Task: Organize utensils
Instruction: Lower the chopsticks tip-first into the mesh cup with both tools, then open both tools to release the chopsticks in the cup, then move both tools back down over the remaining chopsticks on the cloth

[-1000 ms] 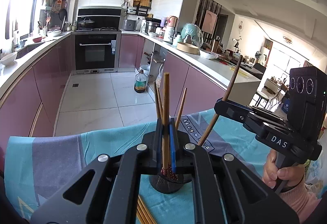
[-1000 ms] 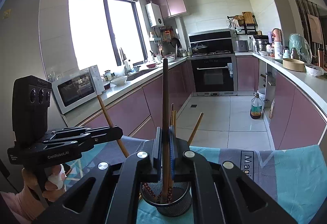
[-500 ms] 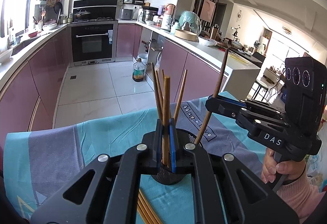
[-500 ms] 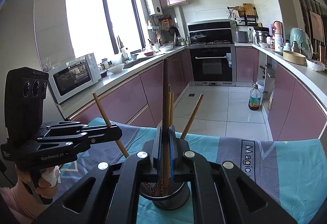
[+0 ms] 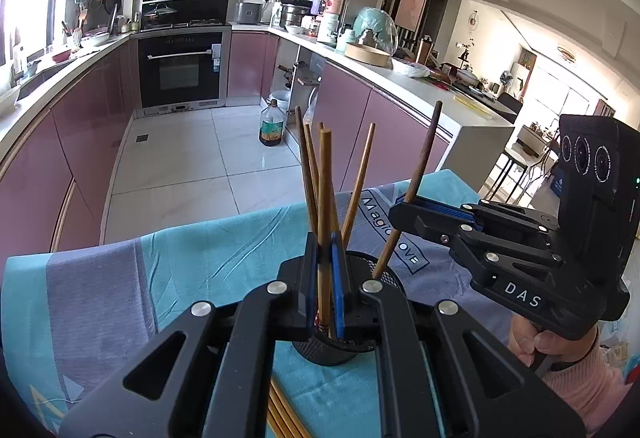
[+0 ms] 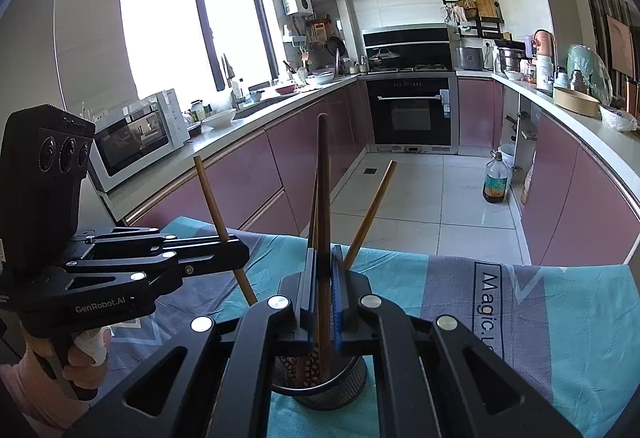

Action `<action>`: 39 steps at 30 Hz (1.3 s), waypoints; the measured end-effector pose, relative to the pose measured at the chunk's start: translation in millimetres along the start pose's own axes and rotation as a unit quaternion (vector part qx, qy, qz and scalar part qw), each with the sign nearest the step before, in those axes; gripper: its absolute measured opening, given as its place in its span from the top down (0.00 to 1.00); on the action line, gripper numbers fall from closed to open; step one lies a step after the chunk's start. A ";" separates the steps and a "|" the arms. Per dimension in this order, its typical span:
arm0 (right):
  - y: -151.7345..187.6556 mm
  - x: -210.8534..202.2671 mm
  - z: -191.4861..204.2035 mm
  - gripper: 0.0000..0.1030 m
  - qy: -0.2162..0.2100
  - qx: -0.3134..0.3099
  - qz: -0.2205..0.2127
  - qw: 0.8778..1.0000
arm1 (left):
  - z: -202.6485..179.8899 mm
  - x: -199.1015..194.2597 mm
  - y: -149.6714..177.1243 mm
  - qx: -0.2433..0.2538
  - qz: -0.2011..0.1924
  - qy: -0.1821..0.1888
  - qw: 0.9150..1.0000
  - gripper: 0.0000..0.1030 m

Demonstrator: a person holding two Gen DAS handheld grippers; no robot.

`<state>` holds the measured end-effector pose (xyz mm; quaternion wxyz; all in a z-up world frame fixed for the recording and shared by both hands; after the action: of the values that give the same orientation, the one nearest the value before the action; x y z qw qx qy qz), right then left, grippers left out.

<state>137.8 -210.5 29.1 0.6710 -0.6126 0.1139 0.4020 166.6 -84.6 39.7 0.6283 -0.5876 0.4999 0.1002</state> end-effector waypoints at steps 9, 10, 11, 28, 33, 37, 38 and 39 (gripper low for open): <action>-2.6 6.8 -6.5 0.95 0.002 0.011 0.002 1.000 | 3.3 11.8 -2.5 -0.007 0.007 -0.011 1.000 0.93; -3.3 7.7 -6.8 0.95 0.002 0.011 0.002 1.000 | 2.9 13.3 -3.3 -0.008 0.007 -0.012 1.000 0.93; -3.5 8.4 -7.3 0.94 0.002 0.012 0.002 1.000 | 3.6 14.0 -2.8 -0.007 0.008 -0.014 1.000 0.93; -0.9 19.1 -15.1 0.92 0.004 0.030 0.006 1.000 | 19.5 36.4 2.4 -0.017 0.016 -0.028 0.999 0.90; 5.6 14.8 -16.7 0.79 0.003 0.035 0.003 0.999 | 24.4 34.7 10.4 -0.023 0.007 -0.032 0.999 0.74; 11.6 7.9 -14.5 0.74 -0.002 0.036 -0.003 0.999 | 29.4 30.1 15.7 -0.032 -0.001 -0.034 0.999 0.65; 13.9 5.7 -12.9 0.74 -0.004 0.035 -0.003 0.999 | 31.5 26.9 16.1 -0.034 -0.005 -0.036 0.999 0.60; 16.2 3.2 -10.9 0.74 -0.007 0.034 -0.004 0.999 | 34.0 24.4 18.2 -0.035 -0.008 -0.040 0.999 0.57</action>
<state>132.6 -220.4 12.8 0.6942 -0.5867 0.1198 0.3994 182.7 -62.0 3.4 0.6279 -0.6088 0.4653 0.1361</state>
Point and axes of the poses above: each gripper's, at about its wrist camera, not at the fingertips, and x roughly the way its jaws point, z to its left, y to its underside, the point moved 5 cm from there along x, roughly the way its jaws point, and after that the axes turned 11 degrees about z, right-handed, at the moved point
